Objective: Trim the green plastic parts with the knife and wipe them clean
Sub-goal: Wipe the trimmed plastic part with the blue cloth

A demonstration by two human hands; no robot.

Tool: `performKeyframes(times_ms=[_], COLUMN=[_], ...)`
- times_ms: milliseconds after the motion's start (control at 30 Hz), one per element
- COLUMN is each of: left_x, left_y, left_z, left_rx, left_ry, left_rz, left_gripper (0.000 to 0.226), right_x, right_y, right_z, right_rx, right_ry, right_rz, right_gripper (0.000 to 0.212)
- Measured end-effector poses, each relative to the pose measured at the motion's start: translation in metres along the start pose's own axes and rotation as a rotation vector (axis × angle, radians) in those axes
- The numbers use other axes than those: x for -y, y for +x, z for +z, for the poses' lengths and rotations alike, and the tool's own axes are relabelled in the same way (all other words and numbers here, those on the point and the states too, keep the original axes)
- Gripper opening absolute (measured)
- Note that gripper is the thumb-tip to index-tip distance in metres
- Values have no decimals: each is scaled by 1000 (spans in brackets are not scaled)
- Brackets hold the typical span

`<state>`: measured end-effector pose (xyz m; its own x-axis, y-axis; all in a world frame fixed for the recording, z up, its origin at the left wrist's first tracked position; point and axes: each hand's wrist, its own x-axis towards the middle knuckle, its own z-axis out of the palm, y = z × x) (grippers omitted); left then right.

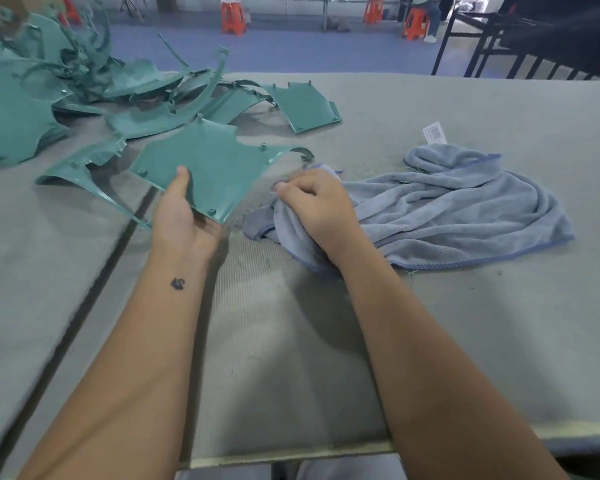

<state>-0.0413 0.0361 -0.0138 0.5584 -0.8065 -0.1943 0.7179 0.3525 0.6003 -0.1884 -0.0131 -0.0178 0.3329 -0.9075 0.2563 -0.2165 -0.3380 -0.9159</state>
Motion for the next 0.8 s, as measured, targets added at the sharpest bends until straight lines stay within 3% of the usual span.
performKeyframes(times_ms=[133, 267, 333, 433, 600, 733, 800], left_x=[-3, 7, 12, 18, 20, 24, 30], left_y=[-3, -9, -11, -13, -23, -33, -46], left_z=[-1, 0, 0, 0, 9, 18, 30], left_rx=[34, 131, 179, 246, 220, 194, 198], left_ry=[-1, 90, 240, 495, 691, 943, 1000], left_rz=[-35, -144, -164, -64, 181, 431, 526], left_gripper=[19, 25, 29, 23, 5, 5, 20], right_x=[5, 3, 7, 13, 18, 19, 22], right_y=[3, 4, 3, -2, -22, -49, -64], right_z=[-6, -18, -25, -39, -65, -85, -96], right_rx=[-66, -198, -312, -377, -378, -404, -415], right_ry=[309, 600, 713, 700, 770, 845, 906], right_rz=[184, 299, 313, 351, 387, 430, 409], right_gripper=[52, 22, 20, 18, 19, 15, 13])
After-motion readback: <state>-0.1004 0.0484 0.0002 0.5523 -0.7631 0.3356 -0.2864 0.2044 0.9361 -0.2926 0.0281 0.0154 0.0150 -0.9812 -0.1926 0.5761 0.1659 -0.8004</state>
